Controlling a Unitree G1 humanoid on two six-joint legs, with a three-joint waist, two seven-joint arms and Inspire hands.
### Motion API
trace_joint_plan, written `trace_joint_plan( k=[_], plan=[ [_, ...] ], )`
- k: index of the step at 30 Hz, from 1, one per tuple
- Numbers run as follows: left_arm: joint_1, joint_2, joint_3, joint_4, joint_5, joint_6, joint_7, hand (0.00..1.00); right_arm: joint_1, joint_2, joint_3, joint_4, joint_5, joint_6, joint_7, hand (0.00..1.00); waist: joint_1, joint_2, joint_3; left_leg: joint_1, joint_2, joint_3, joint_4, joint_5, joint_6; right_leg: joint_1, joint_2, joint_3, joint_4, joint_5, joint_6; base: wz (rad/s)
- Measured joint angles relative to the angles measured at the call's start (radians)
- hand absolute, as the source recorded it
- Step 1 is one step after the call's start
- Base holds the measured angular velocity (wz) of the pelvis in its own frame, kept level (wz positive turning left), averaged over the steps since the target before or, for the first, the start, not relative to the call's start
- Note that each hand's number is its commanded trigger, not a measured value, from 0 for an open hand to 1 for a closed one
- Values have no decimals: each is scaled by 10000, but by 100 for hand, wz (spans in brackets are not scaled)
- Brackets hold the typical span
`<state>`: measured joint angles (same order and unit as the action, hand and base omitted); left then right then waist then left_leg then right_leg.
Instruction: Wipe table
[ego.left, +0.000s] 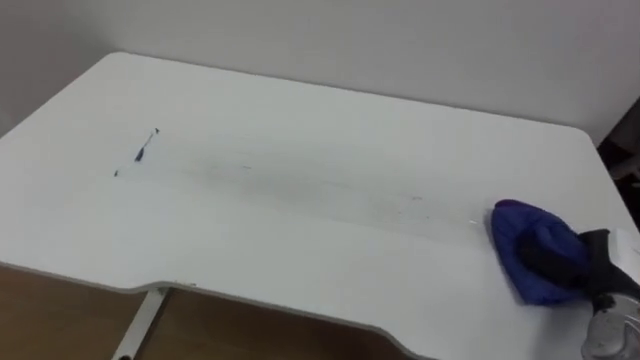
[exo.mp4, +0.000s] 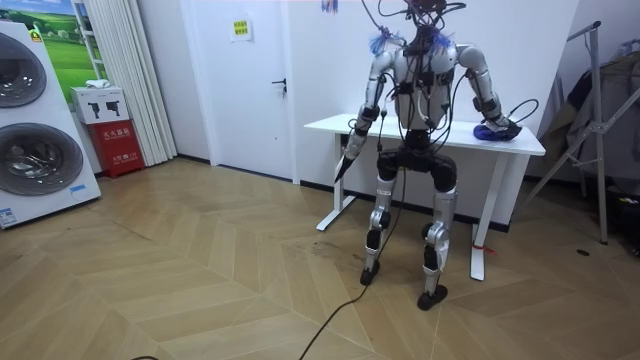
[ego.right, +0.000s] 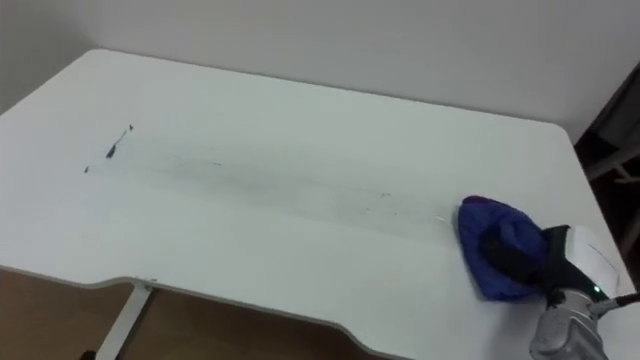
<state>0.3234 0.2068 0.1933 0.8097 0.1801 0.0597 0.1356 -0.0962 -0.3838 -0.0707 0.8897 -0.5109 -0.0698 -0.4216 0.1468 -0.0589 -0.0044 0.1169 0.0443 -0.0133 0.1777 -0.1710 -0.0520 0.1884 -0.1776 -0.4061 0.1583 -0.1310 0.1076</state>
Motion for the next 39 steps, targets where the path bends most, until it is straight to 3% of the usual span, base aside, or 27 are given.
trace_joint_plan(
  k=[4, 7, 16, 23, 30, 36, 37, 38, 39],
  plan=[
    [-76, -49, 21, -54, -128, -297, 141, 0, 5, 15, -521, -804, -20, -44, -9, 0, -355, 20, -14, 22, 26, 370, -143, 12, 17, -295, 2, 432, 116, -1, 1, -26],
    [-59, -44, 104, -49, -261, -476, 141, 0, 33, -1, -1034, -1201, 235, -53, -106, 0, -579, -16, 35, 170, 42, 519, -306, 13, 18, -311, 12, 558, 117, 0, 0, -17],
    [-38, -225, 415, -16, -292, -545, 145, 0, 214, -52, -2367, -2940, 798, -250, -598, 0, -980, -58, 32, 275, 50, 914, -497, -37, 66, -524, 33, 962, 126, -1, 6, -13],
    [30, -273, 415, 35, -478, -523, 119, 0, 537, -53, -2579, -3458, 998, -210, -636, 0, -1104, -82, 6, 291, 76, 1060, -506, -57, 70, -627, 41, 1108, 182, 0, 8, -6],
    [259, -374, 976, 42, -673, -525, 74, 0, 581, -113, -3625, -2593, 2287, -100, -884, 0, -1296, -128, 5, 300, 107, 1151, -475, -90, 65, -701, 61, 1204, 279, -1, 5, -3],
    [650, -403, 1783, 101, -595, -522, 124, 0, 1084, -135, -4724, -795, 4630, 63, -1116, 0, -1495, -268, -24, 328, 113, 1159, -448, -133, 62, -672, 72, 1227, 274, -1, 5, -1],
    [739, -403, 1798, 116, -605, -522, 156, 0, 1272, -133, -4719, -417, 5131, 72, -1156, 0, -1481, -361, 34, 340, 118, 1200, -437, -159, 59, -679, 81, 1281, 274, -1, 5, -8],
    [779, -403, 1799, 144, -617, -522, 156, 0, 1326, -129, -4719, -194, 5379, 72, -1180, 0, -1471, -199, 15, 342, 118, 1212, -425, -180, 61, -679, 82, 1289, 274, -1, 5, -9],
    [869, -403, 1822, 255, -680, -523, 156, 0, 1488, -114, -4722, 304, 5834, 77, -1218, 0, -1479, -290, 51, 350, 119, 1235, -422, -200, 62, -682, 82, 1306, 272, -1, 5, -6]
  ],
)
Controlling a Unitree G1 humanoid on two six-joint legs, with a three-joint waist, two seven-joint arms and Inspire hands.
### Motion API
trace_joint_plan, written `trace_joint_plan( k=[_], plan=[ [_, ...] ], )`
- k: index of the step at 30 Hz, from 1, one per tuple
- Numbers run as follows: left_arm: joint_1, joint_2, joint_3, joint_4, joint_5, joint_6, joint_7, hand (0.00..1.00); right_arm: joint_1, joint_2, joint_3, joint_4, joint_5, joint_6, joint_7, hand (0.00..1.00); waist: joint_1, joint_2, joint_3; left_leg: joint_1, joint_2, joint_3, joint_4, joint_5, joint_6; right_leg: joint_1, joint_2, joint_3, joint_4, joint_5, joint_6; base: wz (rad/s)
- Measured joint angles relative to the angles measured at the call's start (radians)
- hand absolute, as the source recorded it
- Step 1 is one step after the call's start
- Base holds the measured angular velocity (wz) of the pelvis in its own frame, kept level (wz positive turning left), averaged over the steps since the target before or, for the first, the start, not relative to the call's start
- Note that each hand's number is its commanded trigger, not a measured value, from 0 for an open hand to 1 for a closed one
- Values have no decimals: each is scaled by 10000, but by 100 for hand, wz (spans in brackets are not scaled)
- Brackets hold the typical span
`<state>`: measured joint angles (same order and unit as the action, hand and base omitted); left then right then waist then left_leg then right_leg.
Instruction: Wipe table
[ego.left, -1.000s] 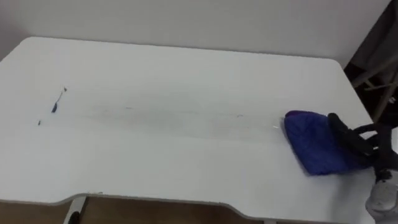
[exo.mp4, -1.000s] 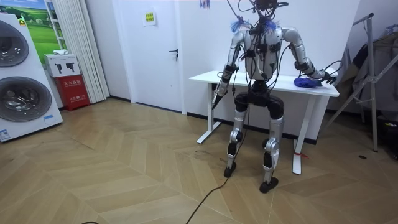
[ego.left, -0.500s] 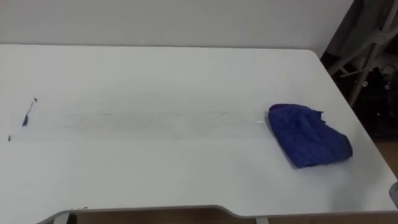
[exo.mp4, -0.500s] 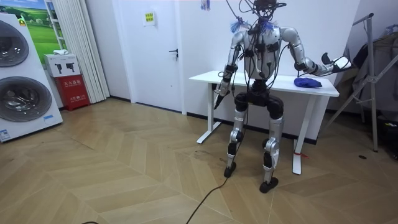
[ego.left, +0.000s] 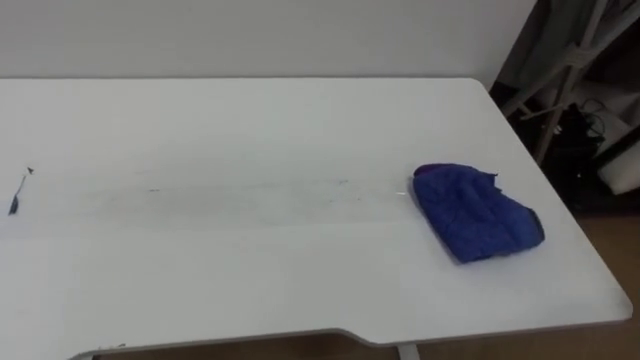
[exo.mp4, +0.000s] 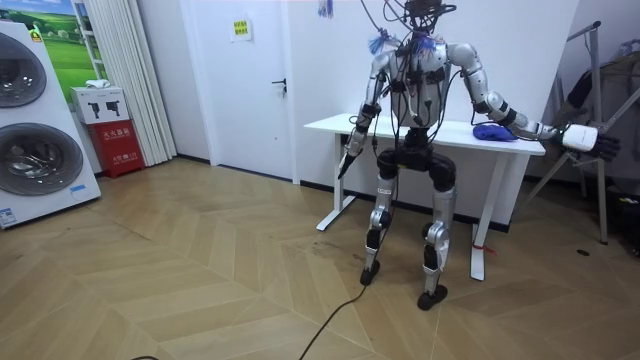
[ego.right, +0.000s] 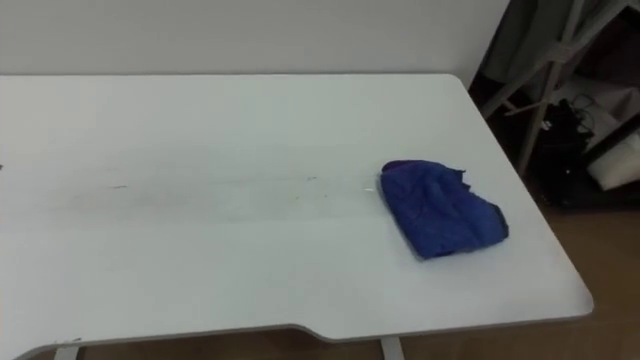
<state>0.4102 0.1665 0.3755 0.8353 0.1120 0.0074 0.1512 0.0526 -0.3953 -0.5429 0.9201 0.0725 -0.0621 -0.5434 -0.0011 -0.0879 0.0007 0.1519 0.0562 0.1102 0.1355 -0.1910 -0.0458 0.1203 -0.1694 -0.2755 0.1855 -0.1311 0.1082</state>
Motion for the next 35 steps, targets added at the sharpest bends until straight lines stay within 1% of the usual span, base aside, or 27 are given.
trace_joint_plan(
  k=[1, 5, 6, 7, 8, 9, 10, 11, 13, 14, 15, 16, 17, 18, 19, 20, 22, 23, 25, 27, 28, 31, 33, 35],
  plan=[
    [-50, -10, 61, 84, 3, 12, -2, 0, 173, 46, -7, 398, 353, 85, 1, 0, -21, 26, 3, -9, 8, 12, -9, -39, -5, 0, 3, 15, 0, 0, 1, -5],
    [-109, -38, 140, 139, 4, 49, 4, 0, 615, 324, 3, 1664, 1017, 128, 27, 0, -185, 122, -27, -29, 20, 16, -6, -47, -4, -8, 8, 15, -6, -3, 2, 0],
    [-194, -83, 135, 259, -11, 58, 3, 0, 758, 447, 41, 1993, 1188, 208, 106, 0, -217, 188, -34, -28, 19, 31, -5, -48, -4, -10, 7, 21, -9, -2, 3, 0],
    [-229, -141, 131, 279, -7, 85, 0, 0, 938, 558, 129, 2303, 1235, 338, 320, 0, -225, 186, -49, -28, 19, 28, -4, -48, -4, -9, 6, 18, -10, -4, 4, 0],
    [-268, -169, 127, 279, -8, 88, -7, 0, 986, 621, 138, 2479, 1266, 410, 446, 0, -235, 202, -45, -29, 19, 27, -3, -48, -4, -8, 7, 18, -14, -9, 9, 0],
    [-336, -207, 116, 279, 1, 104, -30, 0, 1099, 768, 174, 2652, 1376, 578, 676, 0, -263, 213, -56, -29, 20, 25, 6, -48, -5, -3, 6, 17, -19, -23, 18, 0],
    [-386, -232, 62, 290, 16, 116, -32, 0, 1240, 887, 494, 2905, 1379, 654, 920, 0, -267, 272, -40, -23, 20, 25, 17, -53, -12, 13, 6, 17, -30, -33, 28, 0],
    [-412, -242, 7, 320, 15, 121, -32, 0, 1310, 978, 623, 2990, 1338, 672, 1058, 0, -258, 273, -42, -14, 20, 25, 14, -53, -13, 19, 7, 18, -30, -34, 29, 0],
    [-595, -243, -411, 712, 217, 189, -32, 0, 1365, 1351, 1423, 3256, 1116, 872, 1546, 0, -244, 302, -34, -19, 18, 42, 21, -54, -14, 3, 8, 48, -42, -34, 29, -2],
    [-651, -254, -543, 759, 279, 201, -35, 0, 1367, 1442, 1699, 3271, 980, 904, 1660, 0, -226, 306, -34, -22, 18, 58, 25, -57, -14, -9, 8, 66, -40, -34, 30, -7],
    [-704, -286, -730, 990, 396, 201, -28, 0, 1343, 1612, 2154, 3285, 514, 957, 1887, 0, -175, 343, -41, -21, 19, 90, 29, -65, -16, -33, 14, 111, -26, -33, 30, -8],
    [-816, -378, -808, 1179, 617, 205, 19, 0, 1272, 1767, 2525, 3311, -105, 970, 2080, 0, -151, 439, -70, -33, 19, 104, 69, -95, -12, -37, 16, 125, -24, -32, 31, -5],
    [-884, -400, -887, 1351, 749, 204, 68, 0, 1237, 1854, 2695, 3311, -377, 970, 2164, 0, -151, 443, -63, -46, 19, 90, 106, -115, -6, -24, 16, 112, -24, -32, 31, 0],
    [-925, -407, -1085, 1701, 859, 212, 157, 0, 1192, 2008, 3025, 3315, -764, 976, 2306, 0, -121, 484, -78, -29, 22, 64, 140, -139, -8, 24, 20, 94, -26, -32, 32, 0],
    [-1034, -440, -1294, 1794, 907, 283, 187, 0, 1129, 2123, 3487, 3316, -1074, 999, 2396, 0, -31, 570, -98, 1, 30, 71, 171, -171, -2, 60, 31, 120, -26, -32, 31, 0],
    [-1049, -455, -1422, 1795, 908, 290, 220, 0, 1103, 2168, 3745, 3317, -1241, 1006, 2405, 0, 37, 604, -92, 10, 30, 82, 172, -175, 0, 61, 32, 135, -25, -32, 32, 0],
    [-1153, -583, -1619, 1794, 1184, 284, 497, 0, 963, 2428, 4435, 3277, -1942, 1024, 2406, 0, 313, 712, -72, 12, 29, 83, 165, -178, 3, 61, 31, 126, -27, -28, 32, 0],
    [-1172, -630, -1696, 1795, 1176, 284, 584, 0, 921, 2501, 4484, 3234, -2000, 1024, 2406, 0, 349, 745, -64, 9, 29, 80, 157, -178, 3, 62, 31, 124, -33, -27, 33, 0],
    [-1166, -761, -2056, 1796, 1176, 284, 780, 0, 634, 2695, 4931, 3117, -2007, 975, 2436, 0, 453, 850, -12, -20, 30, 45, 158, -180, 4, 63, 31, 104, -49, -26, 36, 2],
    [-1182, -780, -2333, 1797, 1204, 282, 825, 0, 581, 2736, 5397, 2887, -2090, 939, 2643, 0, 569, 898, -13, -58, 29, -37, 158, -180, 4, 78, 31, 30, -64, -26, 36, 11],
    [-1197, -782, -2463, 1797, 1238, 284, 883, 0, 542, 2754, 5732, 2776, -2094, 884, 2742, 0, 616, 904, -13, -68, 28, -65, 152, -180, 3, 111, 33, -20, -115, -26, 36, 10],
    [-1189, -796, -2841, 1798, 1317, 292, 1152, 0, 351, 2868, 6311, 2780, -1841, 669, 2884, 0, 656, 888, -6, -98, 25, -195, 123, -182, 0, 177, 38, -143, -181, -26, 37, 13],
    [-1191, -808, -3052, 1798, 1318, 306, 1226, 0, 331, 2927, 6448, 2779, -1686, 589, 3018, 0, 647, 888, -4, -99, 24, -276, 95, -182, 0, 216, 37, -242, -184, -26, 37, 14],
    [-1176, -820, -3209, 1798, 1367, 322, 1229, 0, 359, 2958, 6549, 2794, -1395, 587, 3068, 0, 651, 886, -5, -87, 24, -311, 95, -182, 0, 240, 37, -280, -193, -26, 38, 8]
  ],
)
